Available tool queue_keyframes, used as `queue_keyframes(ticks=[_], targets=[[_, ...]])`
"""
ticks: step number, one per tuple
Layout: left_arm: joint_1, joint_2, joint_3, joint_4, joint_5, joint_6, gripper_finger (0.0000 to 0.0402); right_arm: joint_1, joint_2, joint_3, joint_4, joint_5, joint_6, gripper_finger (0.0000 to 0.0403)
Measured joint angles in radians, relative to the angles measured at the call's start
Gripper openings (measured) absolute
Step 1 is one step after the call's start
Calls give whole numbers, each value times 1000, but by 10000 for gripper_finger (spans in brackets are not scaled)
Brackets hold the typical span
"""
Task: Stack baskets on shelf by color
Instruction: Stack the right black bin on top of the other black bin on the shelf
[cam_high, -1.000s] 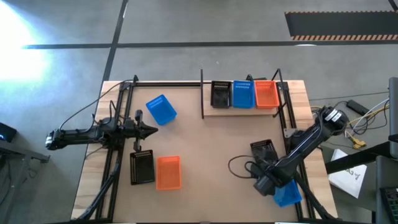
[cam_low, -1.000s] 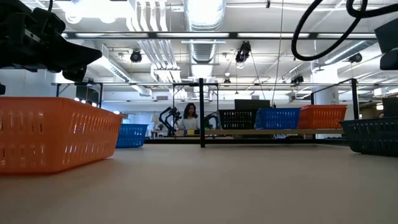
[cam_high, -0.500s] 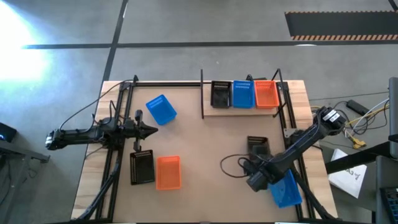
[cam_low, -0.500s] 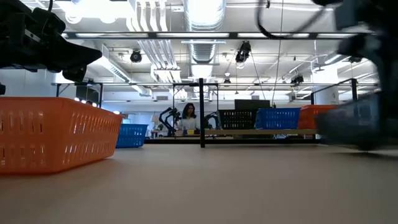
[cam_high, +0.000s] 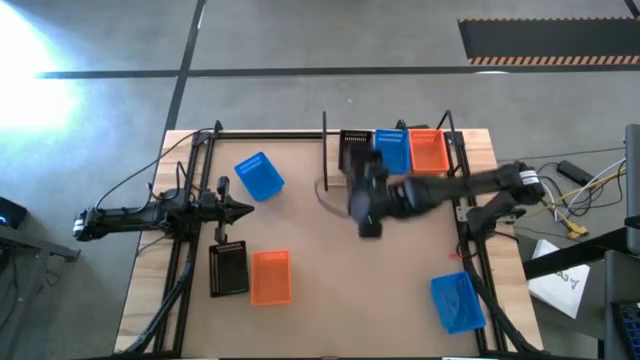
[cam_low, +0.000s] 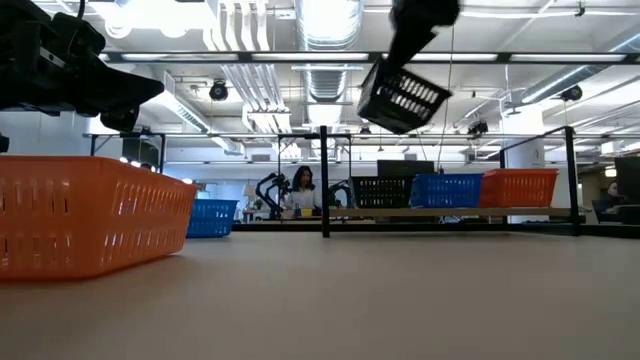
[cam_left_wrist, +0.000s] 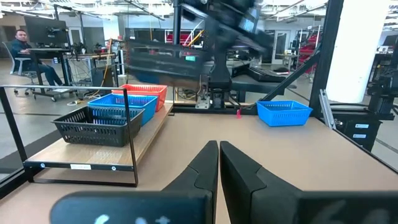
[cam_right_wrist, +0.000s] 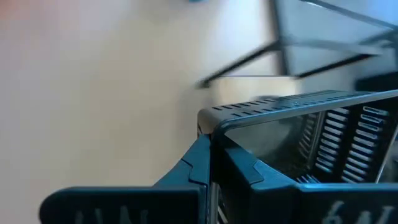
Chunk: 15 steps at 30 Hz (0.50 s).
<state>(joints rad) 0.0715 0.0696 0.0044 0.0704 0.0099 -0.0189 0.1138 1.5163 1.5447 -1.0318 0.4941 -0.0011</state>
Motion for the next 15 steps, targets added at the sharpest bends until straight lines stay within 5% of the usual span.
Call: queue_keyframes(ticks=[8,15], targets=[[0,0,0,0,0,0,0,-289,135,96,41,-76,-226,12],[0,0,0,0,0,0,0,-345,269,134,38,-102,-280,12]])
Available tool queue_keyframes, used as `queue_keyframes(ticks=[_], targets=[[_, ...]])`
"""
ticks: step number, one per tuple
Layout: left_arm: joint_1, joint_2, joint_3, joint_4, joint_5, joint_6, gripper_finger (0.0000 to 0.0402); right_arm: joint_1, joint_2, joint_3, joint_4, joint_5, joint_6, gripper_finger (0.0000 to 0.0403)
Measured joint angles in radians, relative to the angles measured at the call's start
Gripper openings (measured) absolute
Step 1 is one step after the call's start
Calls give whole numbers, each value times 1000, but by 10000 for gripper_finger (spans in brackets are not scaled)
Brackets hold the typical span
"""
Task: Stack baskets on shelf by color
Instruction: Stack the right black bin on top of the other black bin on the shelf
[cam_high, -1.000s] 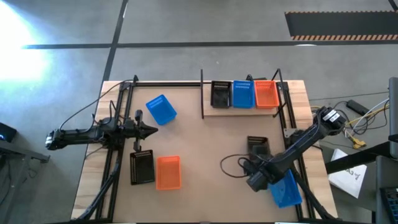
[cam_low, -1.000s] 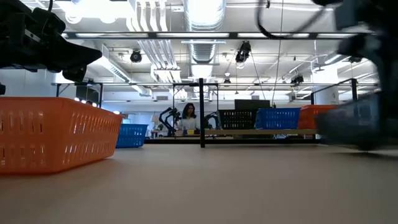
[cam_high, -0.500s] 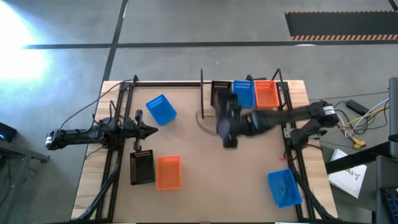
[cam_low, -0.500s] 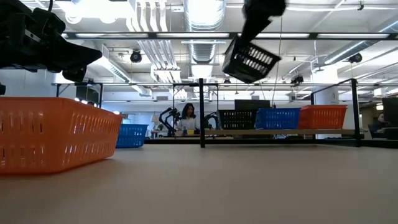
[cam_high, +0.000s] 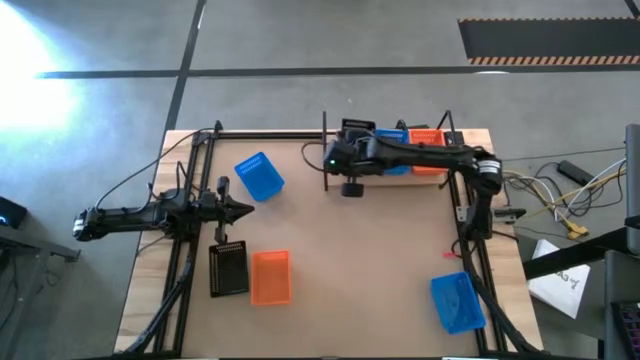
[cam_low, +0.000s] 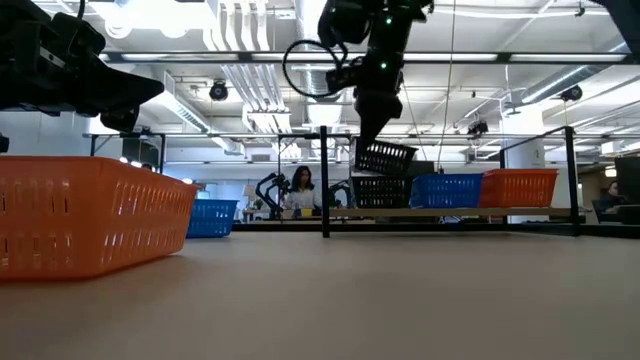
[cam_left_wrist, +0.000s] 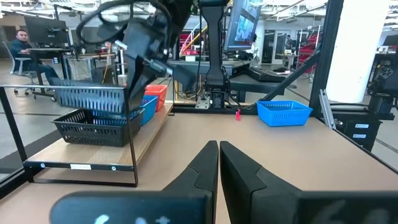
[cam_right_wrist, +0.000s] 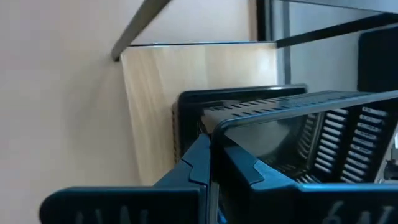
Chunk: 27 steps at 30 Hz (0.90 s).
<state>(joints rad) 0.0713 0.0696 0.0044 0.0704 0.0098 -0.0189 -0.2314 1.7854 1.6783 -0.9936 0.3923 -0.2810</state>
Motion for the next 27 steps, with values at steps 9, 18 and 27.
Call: queue_keyframes(ticks=[9,18,27], targets=[[0,0,0,0,0,0,0,-10,59,62,-78,0,33,12],[0,0,0,0,0,0,0,-18,78,54,-78,-4,33,16],[0,0,0,0,0,0,0,-18,77,54,-71,-3,26,87]])
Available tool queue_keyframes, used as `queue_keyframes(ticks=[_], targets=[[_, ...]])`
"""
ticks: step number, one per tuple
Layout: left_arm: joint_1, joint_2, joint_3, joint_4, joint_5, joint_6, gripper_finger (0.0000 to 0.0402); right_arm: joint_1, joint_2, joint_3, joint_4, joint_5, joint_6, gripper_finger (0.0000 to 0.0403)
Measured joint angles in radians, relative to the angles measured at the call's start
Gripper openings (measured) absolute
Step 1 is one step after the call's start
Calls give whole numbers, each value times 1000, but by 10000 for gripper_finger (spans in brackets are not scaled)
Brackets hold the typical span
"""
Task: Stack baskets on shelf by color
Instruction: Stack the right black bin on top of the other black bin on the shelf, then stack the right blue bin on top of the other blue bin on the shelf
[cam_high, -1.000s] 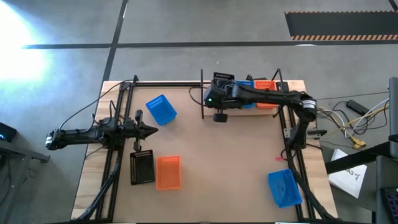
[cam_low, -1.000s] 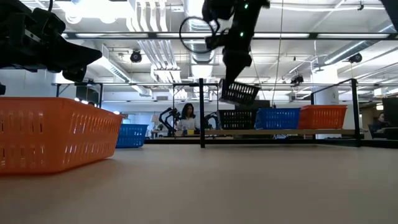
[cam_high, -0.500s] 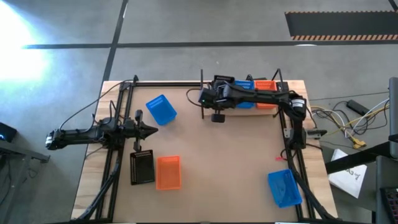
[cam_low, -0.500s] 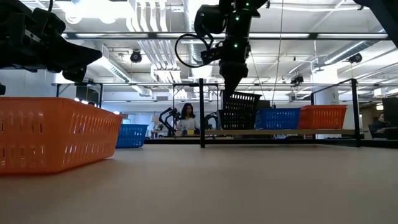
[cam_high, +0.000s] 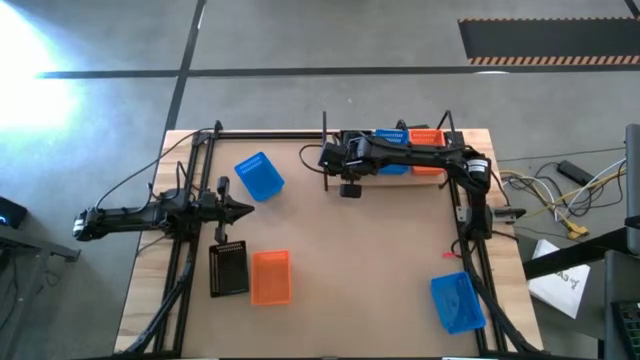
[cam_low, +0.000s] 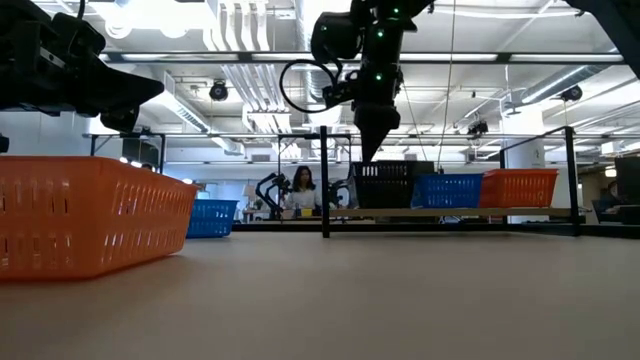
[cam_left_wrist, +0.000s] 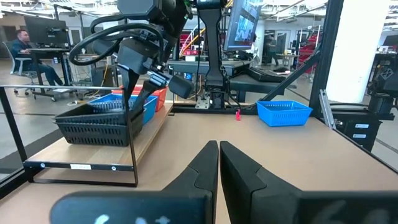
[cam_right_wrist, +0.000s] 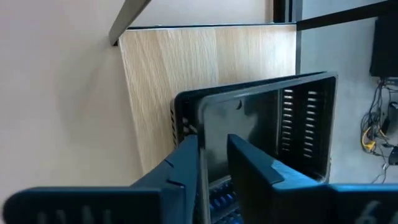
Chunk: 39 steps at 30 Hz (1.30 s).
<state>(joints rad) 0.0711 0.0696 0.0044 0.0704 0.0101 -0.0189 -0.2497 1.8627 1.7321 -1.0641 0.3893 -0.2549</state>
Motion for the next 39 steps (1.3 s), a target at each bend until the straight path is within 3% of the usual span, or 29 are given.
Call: queue_keyframes(ticks=[5,14,23,29,39], targets=[[0,0,0,0,0,0,0,0,-7,0,-1,-19,-19,125],[0,0,0,0,0,0,0,0,-109,-41,8,-306,-20,131],[0,0,0,0,0,0,0,83,-350,-433,271,-364,160,109],[0,0,0,0,0,0,0,298,-497,-640,401,-358,348,92],[0,0,0,0,0,0,0,779,-611,-725,310,-116,882,53]])
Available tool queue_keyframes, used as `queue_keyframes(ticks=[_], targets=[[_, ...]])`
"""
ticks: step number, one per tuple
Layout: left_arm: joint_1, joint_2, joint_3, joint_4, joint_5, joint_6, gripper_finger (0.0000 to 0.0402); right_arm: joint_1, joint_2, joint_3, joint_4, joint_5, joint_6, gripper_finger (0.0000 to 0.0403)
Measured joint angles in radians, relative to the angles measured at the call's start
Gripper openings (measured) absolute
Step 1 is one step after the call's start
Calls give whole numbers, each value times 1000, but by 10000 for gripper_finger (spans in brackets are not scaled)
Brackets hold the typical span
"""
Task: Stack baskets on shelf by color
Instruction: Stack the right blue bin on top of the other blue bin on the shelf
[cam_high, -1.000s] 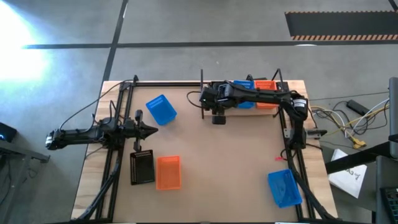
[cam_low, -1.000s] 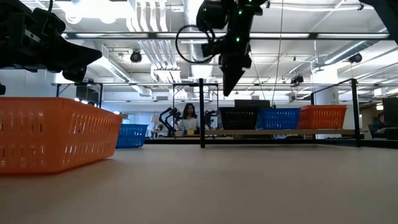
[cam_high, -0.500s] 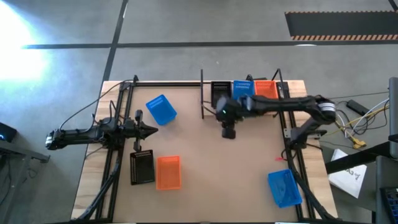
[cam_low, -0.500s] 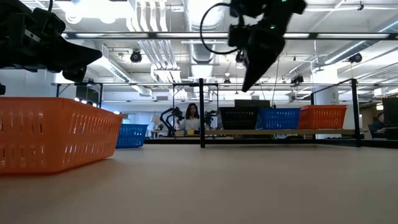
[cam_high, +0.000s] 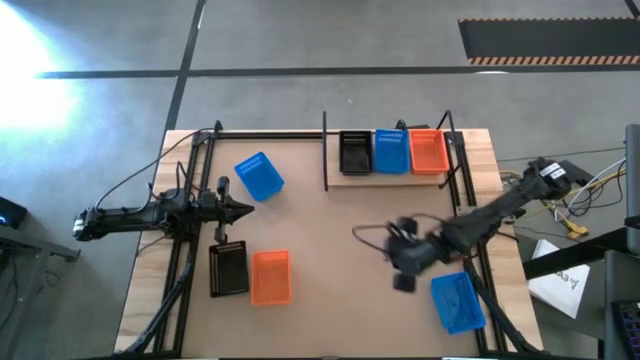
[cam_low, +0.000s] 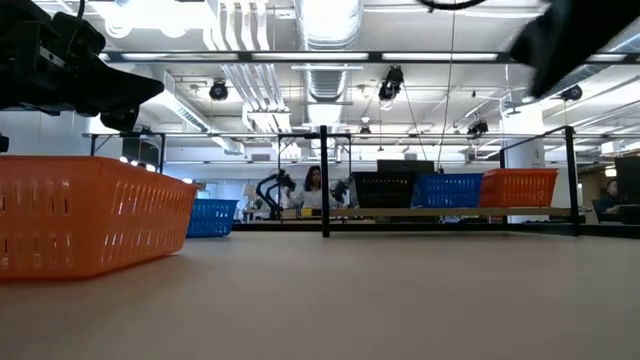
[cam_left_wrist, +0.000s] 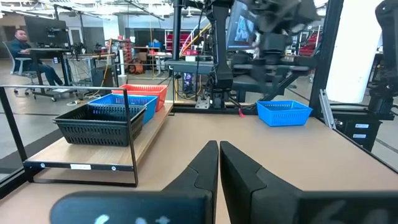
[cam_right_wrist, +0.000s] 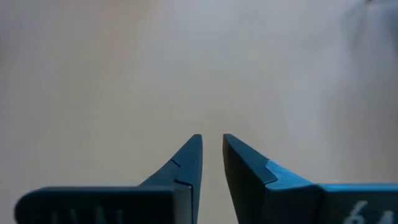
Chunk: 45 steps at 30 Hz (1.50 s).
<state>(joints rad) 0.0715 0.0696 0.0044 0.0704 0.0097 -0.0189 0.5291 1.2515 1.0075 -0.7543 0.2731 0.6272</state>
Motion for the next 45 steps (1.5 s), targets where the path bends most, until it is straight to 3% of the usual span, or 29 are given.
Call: queue_keyframes(ticks=[6,16,21,26,30,36,41,45], targets=[[0,0,0,0,0,0,0,271,17,23,-92,13,329,36],[0,0,0,0,0,0,0,577,45,94,-166,-17,558,17],[0,0,0,0,0,0,0,601,54,72,-223,-94,634,33],[0,0,0,0,0,0,0,601,94,72,-267,-198,628,76],[0,0,0,0,0,0,0,603,131,87,-258,-280,595,123],[0,0,0,0,0,0,0,606,234,160,-255,-317,475,177],[0,0,0,0,0,0,0,606,358,256,-279,-339,386,188],[0,0,0,0,0,0,0,608,471,344,-405,-389,382,181]])
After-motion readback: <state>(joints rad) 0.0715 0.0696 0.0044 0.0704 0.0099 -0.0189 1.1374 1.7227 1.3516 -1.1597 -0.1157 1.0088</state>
